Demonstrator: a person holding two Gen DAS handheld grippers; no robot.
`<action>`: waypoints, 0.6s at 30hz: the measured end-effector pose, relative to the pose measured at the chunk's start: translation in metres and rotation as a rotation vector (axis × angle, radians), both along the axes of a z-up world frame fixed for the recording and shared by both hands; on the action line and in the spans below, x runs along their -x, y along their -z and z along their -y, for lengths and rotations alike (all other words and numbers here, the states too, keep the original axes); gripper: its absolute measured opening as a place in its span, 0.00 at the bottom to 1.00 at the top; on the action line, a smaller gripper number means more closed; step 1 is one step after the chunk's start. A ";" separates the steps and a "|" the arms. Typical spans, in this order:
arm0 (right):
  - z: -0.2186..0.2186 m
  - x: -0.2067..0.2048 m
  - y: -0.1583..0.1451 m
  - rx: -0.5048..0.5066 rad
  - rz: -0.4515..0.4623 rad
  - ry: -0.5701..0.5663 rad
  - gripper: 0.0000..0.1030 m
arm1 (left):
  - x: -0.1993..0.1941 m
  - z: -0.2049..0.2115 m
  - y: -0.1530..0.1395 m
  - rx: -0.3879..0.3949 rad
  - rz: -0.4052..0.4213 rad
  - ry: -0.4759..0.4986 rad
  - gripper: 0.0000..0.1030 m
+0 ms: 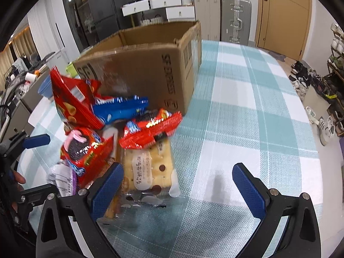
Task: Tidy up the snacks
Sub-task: 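Move both open tools back to the remaining snack pile, then grasp the silver bag with purple strip with the left tool while the right tool grasps the cracker pack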
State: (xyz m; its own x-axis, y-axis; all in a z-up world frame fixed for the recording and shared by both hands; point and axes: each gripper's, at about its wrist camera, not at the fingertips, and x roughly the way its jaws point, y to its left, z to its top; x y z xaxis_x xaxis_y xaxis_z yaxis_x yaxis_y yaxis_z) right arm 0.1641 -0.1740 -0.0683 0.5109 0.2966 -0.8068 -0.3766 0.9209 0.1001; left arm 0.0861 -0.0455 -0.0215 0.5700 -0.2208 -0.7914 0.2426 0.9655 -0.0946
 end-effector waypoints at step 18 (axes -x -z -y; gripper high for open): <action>-0.018 -0.017 0.022 0.051 -0.031 -0.062 0.99 | -0.009 0.008 0.022 -0.009 -0.060 0.058 0.99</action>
